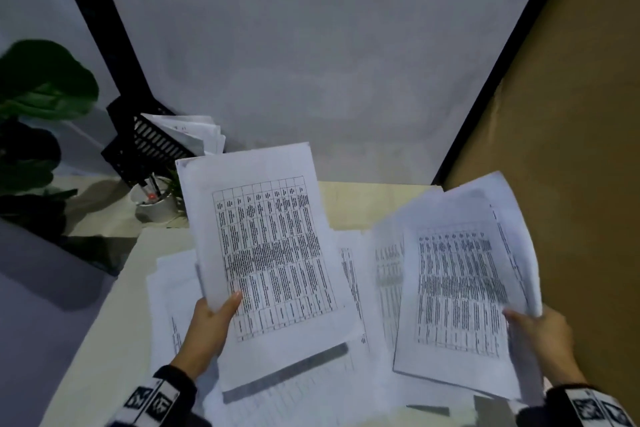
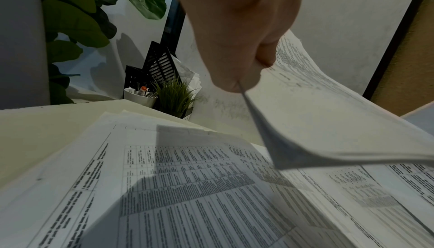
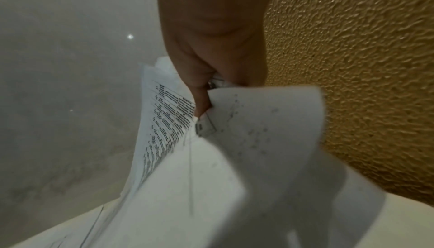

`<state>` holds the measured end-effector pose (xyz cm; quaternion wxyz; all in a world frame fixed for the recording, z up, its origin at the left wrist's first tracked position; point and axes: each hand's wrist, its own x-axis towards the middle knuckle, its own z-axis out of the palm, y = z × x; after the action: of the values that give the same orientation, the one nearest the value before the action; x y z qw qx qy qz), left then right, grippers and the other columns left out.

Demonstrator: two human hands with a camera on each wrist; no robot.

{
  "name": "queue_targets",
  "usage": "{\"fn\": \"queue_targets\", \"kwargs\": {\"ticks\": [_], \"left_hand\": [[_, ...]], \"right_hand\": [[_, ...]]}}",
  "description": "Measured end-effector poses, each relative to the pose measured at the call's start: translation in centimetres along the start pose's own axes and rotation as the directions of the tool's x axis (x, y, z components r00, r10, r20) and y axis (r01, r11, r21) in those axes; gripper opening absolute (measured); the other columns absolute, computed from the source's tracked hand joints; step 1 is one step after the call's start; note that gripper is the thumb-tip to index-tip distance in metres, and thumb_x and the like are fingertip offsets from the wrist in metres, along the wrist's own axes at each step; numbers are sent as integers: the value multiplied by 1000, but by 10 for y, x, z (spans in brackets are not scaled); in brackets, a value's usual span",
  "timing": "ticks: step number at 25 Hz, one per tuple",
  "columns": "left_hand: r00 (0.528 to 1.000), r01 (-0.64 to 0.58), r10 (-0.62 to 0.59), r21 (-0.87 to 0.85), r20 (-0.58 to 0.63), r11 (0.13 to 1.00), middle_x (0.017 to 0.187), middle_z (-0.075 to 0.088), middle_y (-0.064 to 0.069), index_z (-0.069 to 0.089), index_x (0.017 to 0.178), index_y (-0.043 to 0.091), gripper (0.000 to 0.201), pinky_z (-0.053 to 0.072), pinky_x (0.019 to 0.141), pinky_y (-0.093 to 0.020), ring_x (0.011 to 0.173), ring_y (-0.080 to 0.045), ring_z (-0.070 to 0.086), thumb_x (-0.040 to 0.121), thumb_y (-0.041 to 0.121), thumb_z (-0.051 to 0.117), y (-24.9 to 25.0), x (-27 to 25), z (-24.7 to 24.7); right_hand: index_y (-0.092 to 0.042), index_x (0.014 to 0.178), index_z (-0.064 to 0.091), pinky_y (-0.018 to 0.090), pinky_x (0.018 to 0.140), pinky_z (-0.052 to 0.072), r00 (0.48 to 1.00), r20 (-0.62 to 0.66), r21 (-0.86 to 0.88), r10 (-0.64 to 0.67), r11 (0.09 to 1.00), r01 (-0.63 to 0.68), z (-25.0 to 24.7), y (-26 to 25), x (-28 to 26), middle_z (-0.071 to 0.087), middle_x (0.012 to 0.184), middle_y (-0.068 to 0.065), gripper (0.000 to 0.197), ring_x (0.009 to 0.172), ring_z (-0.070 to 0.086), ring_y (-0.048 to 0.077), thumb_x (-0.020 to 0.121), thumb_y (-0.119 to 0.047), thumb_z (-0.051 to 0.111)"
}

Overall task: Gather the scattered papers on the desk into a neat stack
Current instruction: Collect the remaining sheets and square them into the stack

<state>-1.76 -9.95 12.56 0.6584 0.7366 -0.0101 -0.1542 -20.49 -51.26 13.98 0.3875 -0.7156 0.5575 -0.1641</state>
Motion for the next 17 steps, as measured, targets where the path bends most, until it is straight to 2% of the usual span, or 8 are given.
{"fn": "queue_targets", "kwargs": {"ticks": [1, 3, 6, 9, 11, 14, 15, 17], "left_hand": [[1000, -1, 1, -6, 7, 1000, 91, 60, 9, 49, 113, 14, 22, 43, 73, -22, 85, -5, 55, 92, 16, 48, 3, 0, 1], [1000, 3, -3, 3, 17, 1000, 95, 60, 10, 50, 118, 13, 27, 43, 84, -27, 91, -11, 57, 92, 18, 48, 5, 1, 0], [1000, 1, -1, -6, 21, 1000, 94, 60, 11, 50, 122, 10, 32, 44, 84, -28, 95, -17, 59, 92, 18, 48, 5, 3, 0], [1000, -8, 8, -15, 21, 1000, 91, 59, 10, 50, 122, 8, 31, 42, 85, -30, 85, -8, 56, 92, 16, 48, 8, 5, 3], [1000, -15, 16, -15, 19, 1000, 91, 59, 9, 50, 121, 7, 31, 41, 86, -31, 86, -11, 56, 92, 16, 48, 8, 6, 6], [999, 2, -1, -38, 33, 999, 93, 60, 9, 51, 118, 12, 27, 41, 87, -31, 95, -20, 57, 91, 17, 49, 4, 8, 10], [999, 9, -7, -55, 35, 998, 93, 60, 10, 50, 118, 14, 27, 40, 88, -31, 97, -21, 57, 91, 18, 49, 3, 9, 11], [998, 24, -19, -85, 65, 996, 95, 60, 11, 49, 121, 14, 30, 39, 91, -31, 99, -20, 56, 91, 18, 50, 6, 10, 16]], "right_hand": [[11, 93, 61, 30, 54, 38, 1000, -5, 4, 11, 1000, -11, -2, -4, 1, 55, 60, 10, 20, 58, 50, 24, 81, -4, 67], [15, 99, 60, 34, 61, 42, 1000, -3, 20, 26, 999, -26, -3, -7, 3, 57, 67, 16, 28, 65, 52, 28, 81, -5, 66], [12, 107, 60, 43, 71, 49, 1000, -24, 2, -4, 1000, 4, -11, -18, 6, 58, 79, 21, 34, 72, 54, 31, 81, -9, 67], [10, 110, 59, 37, 69, 43, 994, -103, 9, -30, 999, 31, -28, -31, 12, 58, 85, 21, 34, 76, 52, 29, 83, -9, 65], [10, 112, 58, 36, 70, 43, 990, -135, 68, -41, 996, 51, -42, -37, 20, 62, 90, 25, 36, 76, 53, 29, 82, -9, 65], [8, 112, 56, 31, 64, 47, 988, -154, 204, 11, 979, 21, -57, -38, 32, 59, 81, 21, 37, 66, 55, 26, 82, -10, 66], [7, 113, 56, 32, 66, 48, 986, -161, 243, 38, 970, 2, -61, -36, 35, 58, 81, 19, 38, 68, 55, 26, 81, -11, 67], [1, 112, 58, 39, 76, 46, 988, -149, 313, 46, 950, 3, -69, -37, 35, 60, 86, 15, 40, 82, 60, 32, 79, -17, 69]]}}
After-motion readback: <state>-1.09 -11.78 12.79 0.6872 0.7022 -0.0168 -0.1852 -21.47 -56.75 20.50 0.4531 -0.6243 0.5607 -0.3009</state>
